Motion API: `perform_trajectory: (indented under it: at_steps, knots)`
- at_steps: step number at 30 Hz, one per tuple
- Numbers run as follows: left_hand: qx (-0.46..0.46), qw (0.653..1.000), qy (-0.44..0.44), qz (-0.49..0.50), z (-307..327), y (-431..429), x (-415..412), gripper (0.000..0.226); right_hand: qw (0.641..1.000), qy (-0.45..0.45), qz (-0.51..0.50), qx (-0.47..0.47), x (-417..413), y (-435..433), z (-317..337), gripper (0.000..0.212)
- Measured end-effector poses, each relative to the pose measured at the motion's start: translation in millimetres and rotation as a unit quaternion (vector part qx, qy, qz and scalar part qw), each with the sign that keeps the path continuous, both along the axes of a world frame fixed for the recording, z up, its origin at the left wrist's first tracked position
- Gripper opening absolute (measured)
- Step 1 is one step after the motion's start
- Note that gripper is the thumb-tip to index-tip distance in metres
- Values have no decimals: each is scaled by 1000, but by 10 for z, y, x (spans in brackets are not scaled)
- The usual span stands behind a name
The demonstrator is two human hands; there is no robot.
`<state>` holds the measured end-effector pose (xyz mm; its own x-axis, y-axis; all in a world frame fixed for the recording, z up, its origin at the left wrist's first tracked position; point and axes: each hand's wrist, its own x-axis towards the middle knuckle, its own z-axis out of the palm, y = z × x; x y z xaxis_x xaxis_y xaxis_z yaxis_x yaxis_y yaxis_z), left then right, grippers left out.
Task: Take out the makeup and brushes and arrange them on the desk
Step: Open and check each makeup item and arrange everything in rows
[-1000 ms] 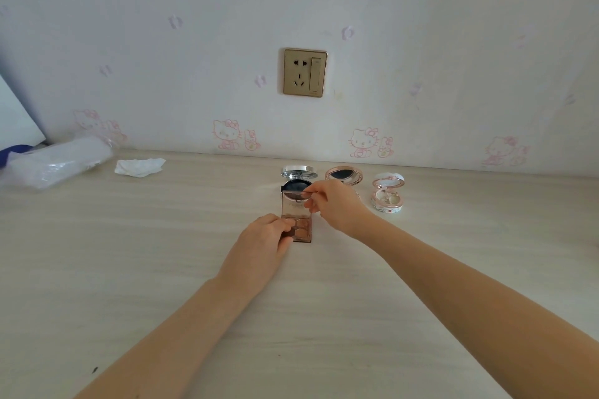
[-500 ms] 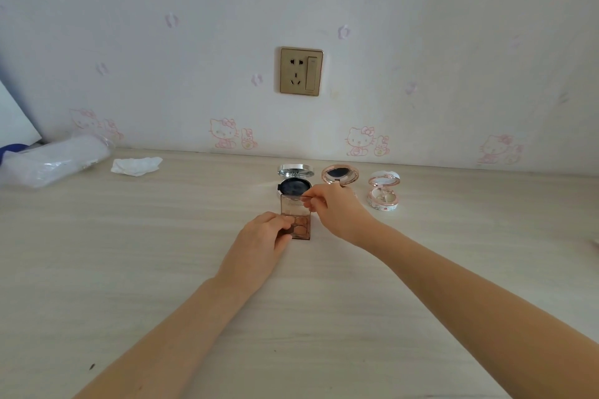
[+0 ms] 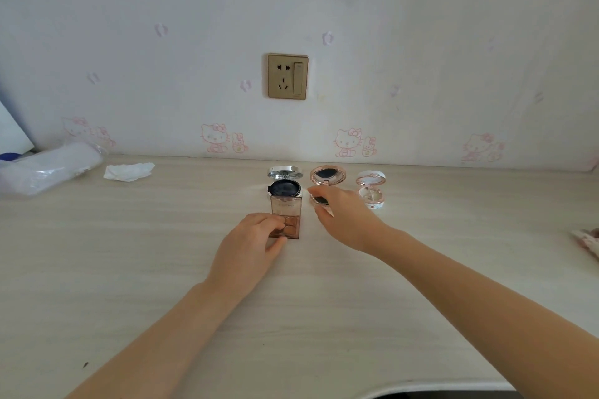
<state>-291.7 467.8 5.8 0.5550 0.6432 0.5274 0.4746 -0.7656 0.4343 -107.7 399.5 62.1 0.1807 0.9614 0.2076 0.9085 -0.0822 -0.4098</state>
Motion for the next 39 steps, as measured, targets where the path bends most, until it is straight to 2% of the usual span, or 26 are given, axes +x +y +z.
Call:
perform_trajectory:
  at_steps: [3,8,15,23,33,39]
  knots:
    - [24,999,-7,-23,73,-159,106,12,1000,-21,-8,3,149,-258,30,36]
    - [36,996,10,-83,134,-506,505,18,998,-37,-56,-4,493,-851,28,38]
    - [9,982,52,-181,159,-1046,1243,27,988,-50,-148,-17,975,-1783,-43,38]
    - [-17,970,70,-234,244,-1652,2068,30,970,-60,-232,-35,1547,-2705,-128,37]
    - [-34,951,90,-293,224,-2147,3109,30,941,-82,-326,-35,2210,-3260,-82,30]
    - [-26,948,91,-303,232,-2221,3700,23,936,-85,-340,-22,2624,-3351,-96,26]
